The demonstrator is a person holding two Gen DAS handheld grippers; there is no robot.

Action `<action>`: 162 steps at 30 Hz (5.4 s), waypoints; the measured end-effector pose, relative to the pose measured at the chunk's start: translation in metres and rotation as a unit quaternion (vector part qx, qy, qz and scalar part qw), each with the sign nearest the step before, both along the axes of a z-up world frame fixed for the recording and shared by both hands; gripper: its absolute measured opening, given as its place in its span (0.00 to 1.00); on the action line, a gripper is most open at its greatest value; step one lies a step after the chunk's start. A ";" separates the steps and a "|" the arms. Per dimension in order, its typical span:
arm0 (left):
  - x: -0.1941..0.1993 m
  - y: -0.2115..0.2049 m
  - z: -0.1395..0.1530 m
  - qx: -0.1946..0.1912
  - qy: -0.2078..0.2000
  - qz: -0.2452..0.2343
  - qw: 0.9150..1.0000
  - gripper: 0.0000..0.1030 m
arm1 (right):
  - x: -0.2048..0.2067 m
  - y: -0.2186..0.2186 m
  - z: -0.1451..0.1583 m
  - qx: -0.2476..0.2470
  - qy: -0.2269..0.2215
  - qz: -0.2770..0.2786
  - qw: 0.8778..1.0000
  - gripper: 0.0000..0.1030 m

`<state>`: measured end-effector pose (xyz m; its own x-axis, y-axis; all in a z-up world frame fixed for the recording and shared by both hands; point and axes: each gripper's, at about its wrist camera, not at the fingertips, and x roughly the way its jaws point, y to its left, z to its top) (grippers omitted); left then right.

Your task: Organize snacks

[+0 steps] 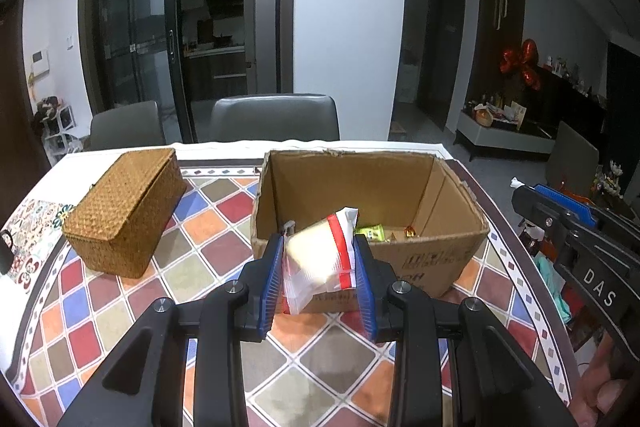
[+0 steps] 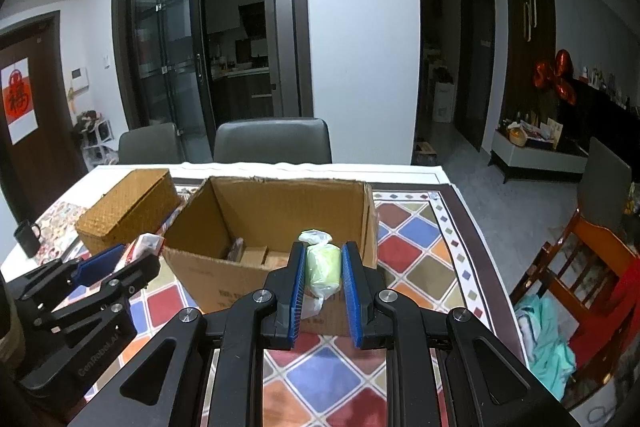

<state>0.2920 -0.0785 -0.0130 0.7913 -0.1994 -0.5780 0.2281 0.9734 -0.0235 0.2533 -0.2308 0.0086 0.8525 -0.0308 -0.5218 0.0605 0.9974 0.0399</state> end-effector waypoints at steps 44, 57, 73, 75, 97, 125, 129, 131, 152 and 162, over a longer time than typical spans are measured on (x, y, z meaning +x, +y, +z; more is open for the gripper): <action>0.091 -0.010 -0.016 0.017 0.011 -0.014 1.000 0.42 | 0.095 -0.007 -0.020 0.016 0.023 0.009 1.000 0.27; 0.076 -0.004 -0.003 0.027 -0.007 0.014 1.000 0.66 | 0.080 -0.008 -0.008 -0.002 0.002 -0.016 1.000 0.77; 0.032 0.012 0.017 0.025 -0.029 0.033 0.999 0.72 | 0.041 -0.007 0.004 0.001 -0.001 -0.031 1.000 0.82; 0.026 0.013 0.020 0.024 -0.032 0.033 0.999 0.72 | 0.034 -0.007 0.007 -0.002 -0.003 -0.031 1.000 0.82; -0.058 0.023 0.036 0.014 -0.056 0.029 0.998 0.74 | -0.047 -0.004 0.022 -0.008 -0.025 -0.044 0.999 0.82; -0.164 0.038 0.016 0.012 -0.045 0.017 0.999 0.77 | -0.146 0.007 0.003 -0.007 -0.011 -0.056 0.998 0.82; -0.181 0.040 0.015 0.014 -0.047 0.022 0.999 0.79 | -0.164 0.008 -0.001 -0.008 -0.009 -0.060 0.998 0.82; -0.190 0.043 0.015 0.012 -0.047 0.023 0.999 0.80 | -0.171 0.008 -0.003 -0.006 -0.008 -0.061 0.998 0.82; -0.240 0.055 0.002 0.010 -0.031 0.040 0.999 0.85 | -0.232 0.018 -0.009 -0.018 -0.008 -0.062 0.998 0.82; -0.243 0.059 0.004 0.010 -0.035 0.044 0.998 0.88 | -0.234 0.020 -0.008 -0.017 -0.009 -0.061 0.998 0.82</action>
<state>0.0488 -0.0197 -0.0093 0.8442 -0.1160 -0.5233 0.1413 0.9899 0.0087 0.0192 -0.2109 0.0005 0.8508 -0.1513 -0.5033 0.1803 0.9836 0.0092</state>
